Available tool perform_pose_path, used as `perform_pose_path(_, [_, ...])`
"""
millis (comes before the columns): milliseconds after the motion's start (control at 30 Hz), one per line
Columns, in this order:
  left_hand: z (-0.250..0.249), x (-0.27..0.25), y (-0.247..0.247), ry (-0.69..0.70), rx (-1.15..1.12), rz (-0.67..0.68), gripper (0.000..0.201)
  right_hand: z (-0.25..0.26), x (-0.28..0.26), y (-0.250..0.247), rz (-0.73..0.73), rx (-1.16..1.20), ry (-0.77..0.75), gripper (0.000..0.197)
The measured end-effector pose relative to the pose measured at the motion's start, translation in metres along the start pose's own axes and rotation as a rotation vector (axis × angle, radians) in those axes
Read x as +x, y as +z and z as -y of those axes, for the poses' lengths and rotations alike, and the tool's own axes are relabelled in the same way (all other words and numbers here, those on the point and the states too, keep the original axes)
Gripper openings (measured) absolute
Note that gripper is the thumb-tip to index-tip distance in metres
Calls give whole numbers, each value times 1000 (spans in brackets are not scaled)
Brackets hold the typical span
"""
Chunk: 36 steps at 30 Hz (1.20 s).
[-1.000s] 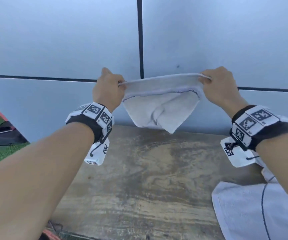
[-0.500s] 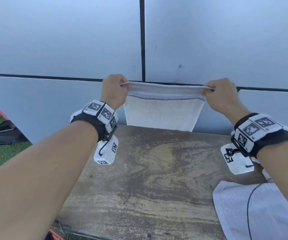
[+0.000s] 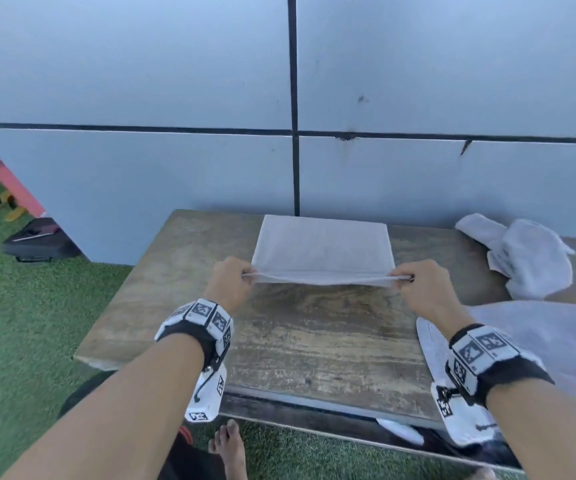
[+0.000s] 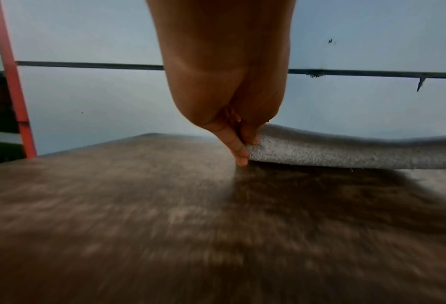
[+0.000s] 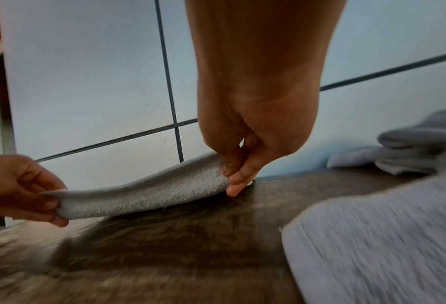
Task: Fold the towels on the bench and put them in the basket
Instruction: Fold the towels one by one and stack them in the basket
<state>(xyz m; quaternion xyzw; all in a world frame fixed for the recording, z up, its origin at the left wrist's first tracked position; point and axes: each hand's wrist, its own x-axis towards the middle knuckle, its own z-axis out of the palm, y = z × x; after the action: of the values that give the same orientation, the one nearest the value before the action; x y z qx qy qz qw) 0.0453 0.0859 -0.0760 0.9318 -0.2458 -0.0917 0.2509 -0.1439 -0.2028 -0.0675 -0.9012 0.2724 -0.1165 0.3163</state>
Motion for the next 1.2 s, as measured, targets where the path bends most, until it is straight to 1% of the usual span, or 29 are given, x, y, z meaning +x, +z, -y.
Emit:
perform_pose_path(67, [8, -18, 7, 35, -20, -14, 30, -8, -16, 6, -15, 21, -3, 16])
perform_pose_path(100, [11, -26, 8, 47, -41, -22, 29, -11, -23, 7, -31, 30, -7, 16])
perform_pose_path(167, [11, -37, 3, 48, -81, -44, 20, -16, -33, 6, -69, 21, -30, 16])
perform_pose_path(200, [11, -40, -1, 48, -90, -59, 19, -16, -38, 4, -84, 6, -43, 16])
perform_pose_path(267, [10, -43, -10, 59, -75, -89, 20, -16, -45, -2, -102, -3, -53, 17])
perform_pose_path(367, [1, -50, -21, 82, -92, -140, 23, -14, -56, -12, -134, 62, -34, 16])
perform_pose_path(500, [-17, -61, -29, 66, -257, -208, 12, -6, -68, -24, -196, 135, -50, 17])
perform_pose_path(567, [-23, -65, -33, 78, -319, -259, 9, -3, -72, -29, -235, 180, -74, 20])
perform_pose_path(633, [-28, -69, -39, 104, -363, -293, 9, 1, -76, -37, -263, 241, -100, 19])
perform_pose_path(733, [-38, -81, -52, 176, -407, -361, 11, 13, -84, -53, -304, 322, -190, 17])
perform_pose_path(800, [-47, -90, -65, 206, -422, -380, 14, 25, -89, -65, -340, 354, -240, 15])
perform_pose_path(900, [-56, -102, -84, 216, -392, -374, 19, 44, -95, -82, -373, 395, -251, 12])
perform_pose_path(1000, [-57, -109, -97, 227, -349, -359, 19, 55, -101, -97, -333, 350, -241, 12])
perform_pose_path(1067, [-52, -112, -101, 185, -303, -282, 20, 57, -104, -103, -271, 314, -214, 12])
perform_pose_path(1100, [-50, -115, -103, 152, -288, -222, 23, 58, -107, -106, -229, 305, -201, 12])
perform_pose_path(1133, [-46, -116, -103, 122, -283, -161, 26, 58, -108, -107, -175, 304, -185, 13])
perform_pose_path(1200, [-38, -121, -101, 56, -268, -22, 28, 57, -114, -106, -21, 352, -138, 15])
